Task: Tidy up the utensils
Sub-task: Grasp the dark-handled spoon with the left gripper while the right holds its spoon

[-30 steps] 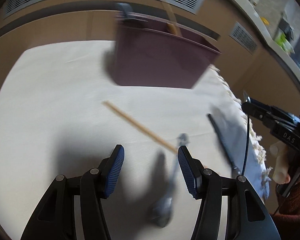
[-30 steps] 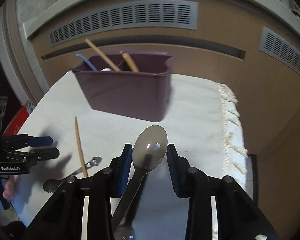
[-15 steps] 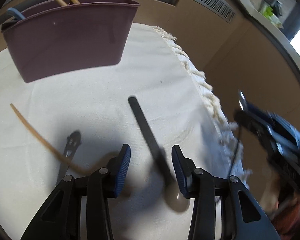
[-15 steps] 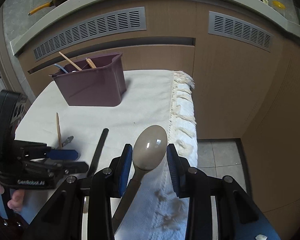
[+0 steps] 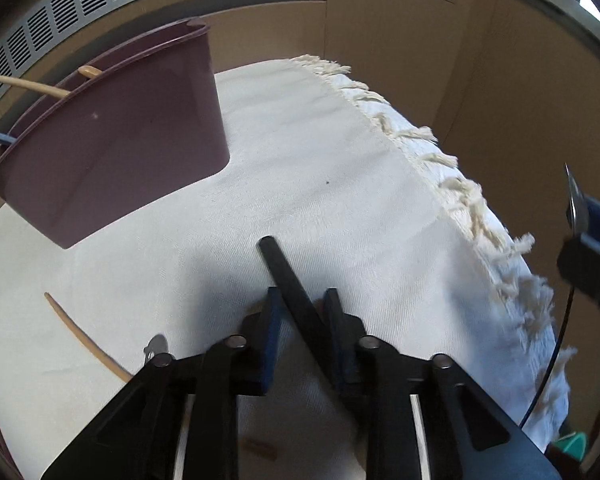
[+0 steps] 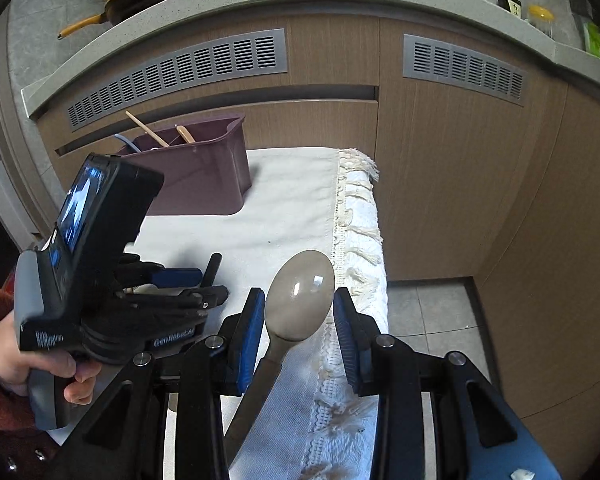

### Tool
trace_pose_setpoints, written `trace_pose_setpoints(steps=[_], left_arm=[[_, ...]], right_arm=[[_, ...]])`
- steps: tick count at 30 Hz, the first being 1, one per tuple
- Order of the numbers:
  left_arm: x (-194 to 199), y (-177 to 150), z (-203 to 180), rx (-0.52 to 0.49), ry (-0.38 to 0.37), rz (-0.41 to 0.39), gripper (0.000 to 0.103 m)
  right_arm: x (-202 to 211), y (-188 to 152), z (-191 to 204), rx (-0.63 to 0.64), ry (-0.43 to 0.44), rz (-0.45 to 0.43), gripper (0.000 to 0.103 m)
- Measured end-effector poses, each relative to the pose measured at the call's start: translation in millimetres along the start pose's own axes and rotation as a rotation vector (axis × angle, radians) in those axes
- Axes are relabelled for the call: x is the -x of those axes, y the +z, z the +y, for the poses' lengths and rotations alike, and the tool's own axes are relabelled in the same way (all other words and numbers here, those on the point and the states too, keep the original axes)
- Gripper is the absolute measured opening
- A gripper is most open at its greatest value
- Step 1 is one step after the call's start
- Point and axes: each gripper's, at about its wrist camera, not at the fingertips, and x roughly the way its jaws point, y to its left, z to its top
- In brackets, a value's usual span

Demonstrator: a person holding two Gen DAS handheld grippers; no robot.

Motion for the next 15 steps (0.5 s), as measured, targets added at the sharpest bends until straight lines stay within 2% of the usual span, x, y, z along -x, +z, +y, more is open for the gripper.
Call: trace_pose_setpoints(steps=[2,9,15], left_arm=[[6.0,-9.0,7.2,0.013,-0.02,-0.005,0.014],[31.5,-40.5,47.3,0.126,-0.076,-0.008,0.013],[62.1,-60.0,73.4,0.224,-0.128,-0.101,0.013]], right_arm=[[4.8,0.0,2.6,0.007,-0.002,-0.008,0.032],[9.6,0.7,15.6,0.028,0.018,-0.015,0.032],[3.2,1.4,36.0,0.056,0.049,-0.001,0.032]])
